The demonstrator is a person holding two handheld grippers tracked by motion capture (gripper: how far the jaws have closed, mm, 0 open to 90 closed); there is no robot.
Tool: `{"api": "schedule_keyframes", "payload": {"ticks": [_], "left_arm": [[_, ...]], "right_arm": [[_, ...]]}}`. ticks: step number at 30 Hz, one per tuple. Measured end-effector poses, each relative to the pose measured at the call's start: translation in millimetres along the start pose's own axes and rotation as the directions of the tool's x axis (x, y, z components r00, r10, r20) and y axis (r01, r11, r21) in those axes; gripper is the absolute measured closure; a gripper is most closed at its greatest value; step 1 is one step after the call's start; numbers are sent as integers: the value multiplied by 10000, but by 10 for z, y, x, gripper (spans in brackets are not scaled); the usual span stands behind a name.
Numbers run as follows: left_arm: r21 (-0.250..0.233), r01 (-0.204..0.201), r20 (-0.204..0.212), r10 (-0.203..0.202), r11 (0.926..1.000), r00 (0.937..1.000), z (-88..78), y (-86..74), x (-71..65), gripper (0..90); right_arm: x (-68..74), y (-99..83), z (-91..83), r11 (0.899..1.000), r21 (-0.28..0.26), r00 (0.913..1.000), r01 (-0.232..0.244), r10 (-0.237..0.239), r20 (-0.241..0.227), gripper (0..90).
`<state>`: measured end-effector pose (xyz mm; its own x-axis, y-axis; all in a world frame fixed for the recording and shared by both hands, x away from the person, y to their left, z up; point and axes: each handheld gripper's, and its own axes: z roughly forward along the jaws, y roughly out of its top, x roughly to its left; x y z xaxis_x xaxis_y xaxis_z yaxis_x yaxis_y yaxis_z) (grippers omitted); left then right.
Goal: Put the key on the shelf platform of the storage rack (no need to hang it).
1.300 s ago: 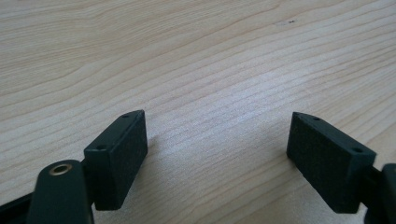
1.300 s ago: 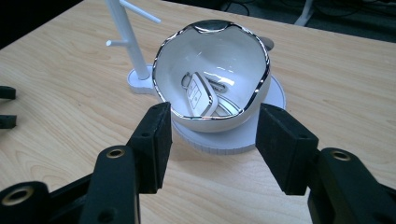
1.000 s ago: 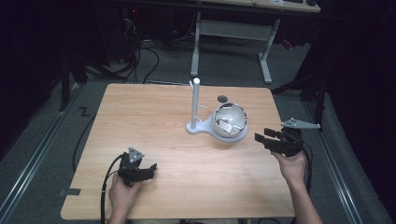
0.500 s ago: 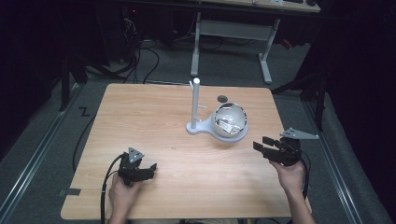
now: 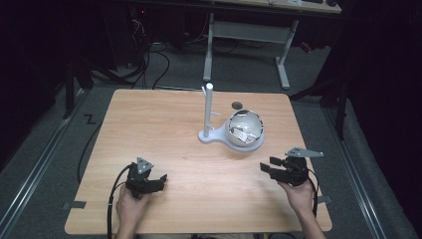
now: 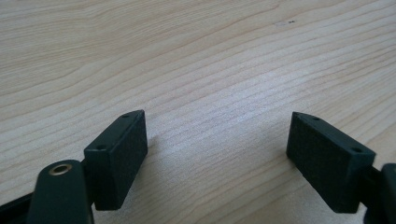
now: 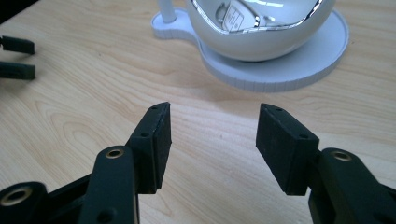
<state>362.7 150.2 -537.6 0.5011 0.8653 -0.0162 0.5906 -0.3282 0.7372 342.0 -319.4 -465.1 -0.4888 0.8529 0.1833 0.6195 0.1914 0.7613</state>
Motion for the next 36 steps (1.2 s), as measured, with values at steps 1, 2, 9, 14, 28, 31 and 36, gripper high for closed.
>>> {"api": "schedule_keyframes", "payload": {"ticks": [1, 2, 9, 14, 28, 31, 36], "left_arm": [[-2, 2, 0, -2, 10000, 10000, 0, 0, 0, 208], [-3, 2, 0, -2, 10000, 10000, 0, 0, 0, 208], [-11, 11, -2, -11, 10000, 10000, 1, 0, -1, 208], [-10, 10, -1, -10, 10000, 10000, 1, 0, -1, 208], [-7, 7, -1, -7, 10000, 10000, 1, 0, -1, 208], [-7, 7, -2, -7, 10000, 10000, 0, 0, -1, 208], [-6, 8, 2, -8, 10000, 10000, 0, 0, -1, 208]], "right_arm": [[5, -12, 15, 10000, 29, 10000, -12, 12, -40, 458], [5, -20, 31, 10000, 20, 10000, 23, -23, -92, 458], [45, -63, 91, 10000, 91, 9999, -4, 5, -131, 460], [106, -135, 202, 9992, 279, 9994, 303, -297, -204, 455], [209, -281, 452, 9977, 470, 9988, 489, -485, -101, 457], [221, -300, 488, 9971, 449, 9981, 615, -616, 12, 457], [264, -346, 548, 9939, 577, 9939, 935, -966, 525, 457]]}}
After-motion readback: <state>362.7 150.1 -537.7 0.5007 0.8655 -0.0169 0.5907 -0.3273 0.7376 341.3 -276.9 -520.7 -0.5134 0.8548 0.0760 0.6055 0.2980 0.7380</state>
